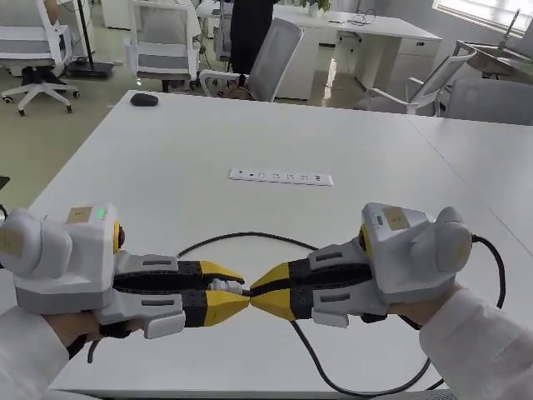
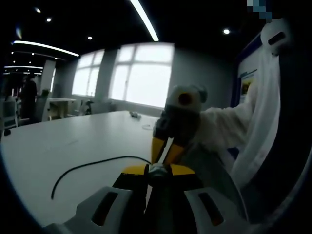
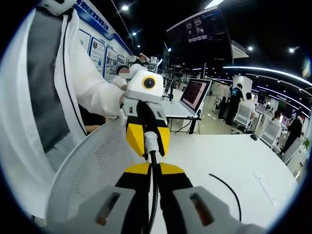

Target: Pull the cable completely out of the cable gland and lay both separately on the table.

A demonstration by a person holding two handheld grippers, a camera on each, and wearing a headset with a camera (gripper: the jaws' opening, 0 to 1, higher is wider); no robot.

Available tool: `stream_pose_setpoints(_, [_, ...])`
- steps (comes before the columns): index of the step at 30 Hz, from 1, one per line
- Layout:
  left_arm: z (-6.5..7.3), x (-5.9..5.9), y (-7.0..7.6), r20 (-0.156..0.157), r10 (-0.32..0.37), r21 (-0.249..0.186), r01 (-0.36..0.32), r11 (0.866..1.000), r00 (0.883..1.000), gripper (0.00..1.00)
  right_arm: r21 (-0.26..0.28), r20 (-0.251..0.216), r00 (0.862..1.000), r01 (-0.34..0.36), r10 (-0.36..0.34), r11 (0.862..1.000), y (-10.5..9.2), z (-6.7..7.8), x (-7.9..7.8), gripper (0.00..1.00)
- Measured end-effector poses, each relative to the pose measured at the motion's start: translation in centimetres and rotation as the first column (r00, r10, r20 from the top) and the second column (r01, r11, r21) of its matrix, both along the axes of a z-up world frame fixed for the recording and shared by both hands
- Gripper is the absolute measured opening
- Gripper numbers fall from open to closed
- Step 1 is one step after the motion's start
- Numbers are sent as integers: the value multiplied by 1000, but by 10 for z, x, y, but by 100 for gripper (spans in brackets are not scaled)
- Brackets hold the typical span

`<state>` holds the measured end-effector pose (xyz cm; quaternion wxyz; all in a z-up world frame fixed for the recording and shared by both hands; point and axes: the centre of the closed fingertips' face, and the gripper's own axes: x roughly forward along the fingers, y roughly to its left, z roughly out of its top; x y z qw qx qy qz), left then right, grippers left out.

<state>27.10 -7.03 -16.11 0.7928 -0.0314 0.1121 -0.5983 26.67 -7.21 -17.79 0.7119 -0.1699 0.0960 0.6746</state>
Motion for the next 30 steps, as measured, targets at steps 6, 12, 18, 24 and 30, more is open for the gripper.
stream_pose_setpoints(6, [1,1,5,1,9,2,-9,1000,1000,17,-36,-2,1000,22,-22,999,-9,-10,5,4])
stream_pose_setpoints(12, [2,2,9,5,15,0,-15,1000,1000,17,-44,-25,999,42,-43,998,-16,-18,8,4])
stream_pose_setpoints(18, [3,4,13,6,27,-4,-27,1000,1000,17,-74,-30,998,55,-57,996,-23,-26,11,4])
stream_pose_setpoints(24, [3,4,16,4,31,-3,-31,1000,1000,17,-82,-44,997,60,-63,995,-26,-32,12,4])
stream_pose_setpoints(30, [2,5,19,-2,44,-5,-44,999,999,17,-92,-58,996,67,-72,993,-29,-38,15,4])
